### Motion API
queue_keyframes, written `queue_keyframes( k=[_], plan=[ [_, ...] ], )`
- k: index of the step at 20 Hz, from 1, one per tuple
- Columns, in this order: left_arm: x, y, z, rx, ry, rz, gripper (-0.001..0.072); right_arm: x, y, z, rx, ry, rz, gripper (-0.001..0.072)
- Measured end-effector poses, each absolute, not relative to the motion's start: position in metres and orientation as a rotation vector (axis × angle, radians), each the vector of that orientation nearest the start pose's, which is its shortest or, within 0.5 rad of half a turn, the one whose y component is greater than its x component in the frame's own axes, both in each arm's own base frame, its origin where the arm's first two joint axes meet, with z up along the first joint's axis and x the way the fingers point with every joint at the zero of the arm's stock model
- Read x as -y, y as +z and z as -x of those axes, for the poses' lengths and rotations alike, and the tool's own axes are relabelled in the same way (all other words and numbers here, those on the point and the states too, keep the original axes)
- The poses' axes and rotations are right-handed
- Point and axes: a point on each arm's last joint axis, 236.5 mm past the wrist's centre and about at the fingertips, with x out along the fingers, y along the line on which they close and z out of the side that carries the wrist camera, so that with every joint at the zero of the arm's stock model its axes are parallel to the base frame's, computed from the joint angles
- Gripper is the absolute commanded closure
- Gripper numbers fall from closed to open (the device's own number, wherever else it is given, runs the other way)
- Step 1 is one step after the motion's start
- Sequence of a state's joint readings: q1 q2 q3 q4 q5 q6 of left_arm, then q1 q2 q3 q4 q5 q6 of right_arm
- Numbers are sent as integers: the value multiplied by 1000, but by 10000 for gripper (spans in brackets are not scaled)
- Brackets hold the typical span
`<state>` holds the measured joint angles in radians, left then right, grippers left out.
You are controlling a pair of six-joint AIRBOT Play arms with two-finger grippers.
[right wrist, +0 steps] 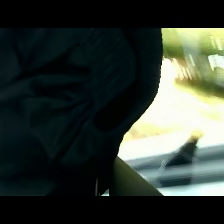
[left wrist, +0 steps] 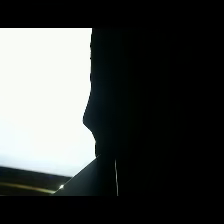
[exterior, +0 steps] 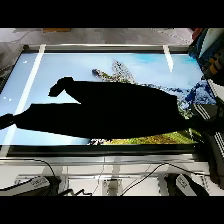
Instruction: Fold the clothes and pants, and hang the long-sleeved shirts on hangers.
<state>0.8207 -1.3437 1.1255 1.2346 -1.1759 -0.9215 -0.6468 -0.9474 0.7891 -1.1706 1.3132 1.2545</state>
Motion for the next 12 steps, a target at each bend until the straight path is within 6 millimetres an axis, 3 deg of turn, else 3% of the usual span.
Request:
queue_keyframes(
  k=[5, 6, 7, 8, 12],
  plan=[
    [-241, -32, -267, -1319, 190, 294, 691, 60, -32, -201, -1370, -107, -527, 692],
    [-242, -35, -262, -1331, 198, 296, 532, 58, -35, -195, -1384, -111, -524, 692],
    [-244, -37, -260, -1332, 208, 292, 142, 57, -39, -191, -1392, -115, -522, 692],
    [-247, -38, -260, -1329, 217, 288, 14, 56, -41, -188, -1398, -118, -520, 692],
    [-246, -30, -283, -1238, 221, 310, 28, 58, -46, -185, -1397, -132, -510, 691]
  ],
)
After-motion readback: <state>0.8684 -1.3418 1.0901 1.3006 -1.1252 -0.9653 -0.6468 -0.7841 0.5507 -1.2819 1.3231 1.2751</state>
